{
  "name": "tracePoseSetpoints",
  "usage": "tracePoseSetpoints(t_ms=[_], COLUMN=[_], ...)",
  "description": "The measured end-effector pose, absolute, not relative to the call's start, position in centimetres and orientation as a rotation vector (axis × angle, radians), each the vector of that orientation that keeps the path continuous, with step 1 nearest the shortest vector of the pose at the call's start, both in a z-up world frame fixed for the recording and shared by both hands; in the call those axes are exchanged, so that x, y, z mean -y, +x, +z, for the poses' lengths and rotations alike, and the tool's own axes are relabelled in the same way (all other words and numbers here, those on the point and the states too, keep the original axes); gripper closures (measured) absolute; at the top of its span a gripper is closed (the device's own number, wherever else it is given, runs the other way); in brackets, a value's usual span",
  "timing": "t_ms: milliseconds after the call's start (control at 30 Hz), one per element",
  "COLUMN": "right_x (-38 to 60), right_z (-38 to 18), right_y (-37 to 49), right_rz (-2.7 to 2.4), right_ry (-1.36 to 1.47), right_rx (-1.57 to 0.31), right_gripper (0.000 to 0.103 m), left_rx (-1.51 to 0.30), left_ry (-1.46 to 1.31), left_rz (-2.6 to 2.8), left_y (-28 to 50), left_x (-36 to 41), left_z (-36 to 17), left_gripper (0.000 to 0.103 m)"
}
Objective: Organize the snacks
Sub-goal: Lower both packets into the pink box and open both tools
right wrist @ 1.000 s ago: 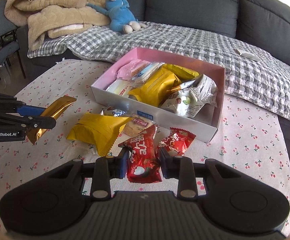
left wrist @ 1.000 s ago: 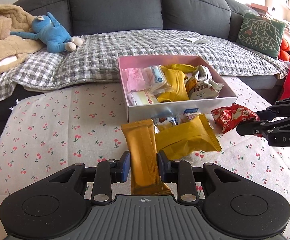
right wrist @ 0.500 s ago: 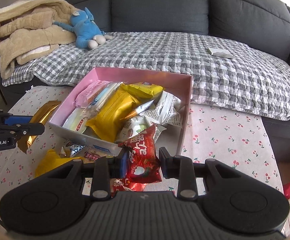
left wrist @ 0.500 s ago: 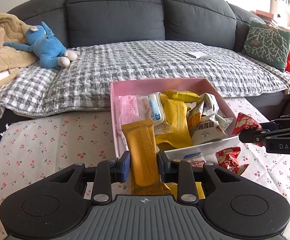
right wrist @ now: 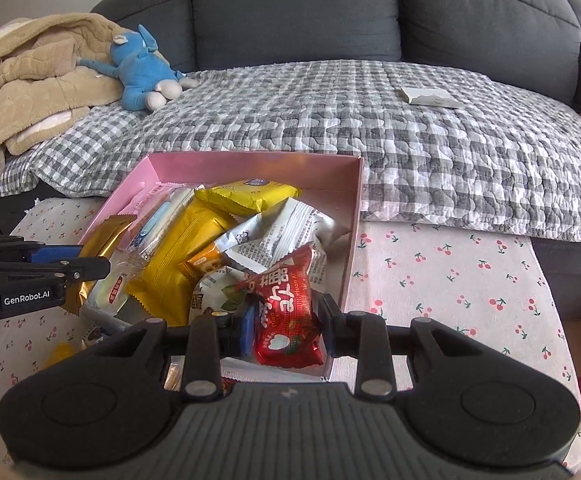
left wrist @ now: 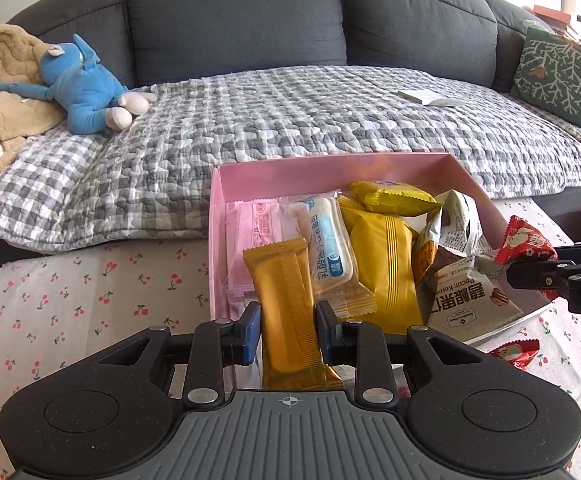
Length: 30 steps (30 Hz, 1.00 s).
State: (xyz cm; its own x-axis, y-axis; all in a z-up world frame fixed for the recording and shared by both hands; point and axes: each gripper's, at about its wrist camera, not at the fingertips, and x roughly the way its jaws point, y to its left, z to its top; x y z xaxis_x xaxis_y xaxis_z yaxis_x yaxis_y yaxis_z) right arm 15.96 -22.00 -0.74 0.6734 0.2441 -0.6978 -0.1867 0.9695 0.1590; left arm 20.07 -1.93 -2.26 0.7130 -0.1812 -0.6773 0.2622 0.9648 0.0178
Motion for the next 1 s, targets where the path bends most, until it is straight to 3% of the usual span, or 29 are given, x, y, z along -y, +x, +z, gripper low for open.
tracePoseSetpoints(t_ms=[400, 600, 667, 733, 1000], right_x=[21.8, 22.2, 22.3, 22.5, 23.1], right_z=[-1.4, -0.7, -0.4, -0.2, 0.4], right_y=[16.5, 16.4, 16.2, 16.1, 15.6], right_rz=[0.251, 0.254, 0.243, 0.24, 0.215], right_ry=[0.069, 0.112, 0.115, 0.12, 0.136], right_rx=[-0.817, -0.801, -0.79, -0.78, -0.784], right_gripper=[0.072, 0.056, 0.045, 0.042, 0.036], left_rx=[-0.737, -0.741, -0.745, -0.746, -0.734], left_ry=[0.131, 0.103, 0.094, 0.093, 0.097], left_rz=[-0.223, -0.229, -0.23, -0.234, -0.266], left_y=[21.4, 21.3, 21.3, 21.2, 20.0], left_x=[2.4, 2.2, 2.1, 2.1, 2.3], left_z=[-2.7, -2.8, -2.7, -2.7, -2.1], left_gripper=[0.076, 0.073, 0.073, 0.072, 0.049])
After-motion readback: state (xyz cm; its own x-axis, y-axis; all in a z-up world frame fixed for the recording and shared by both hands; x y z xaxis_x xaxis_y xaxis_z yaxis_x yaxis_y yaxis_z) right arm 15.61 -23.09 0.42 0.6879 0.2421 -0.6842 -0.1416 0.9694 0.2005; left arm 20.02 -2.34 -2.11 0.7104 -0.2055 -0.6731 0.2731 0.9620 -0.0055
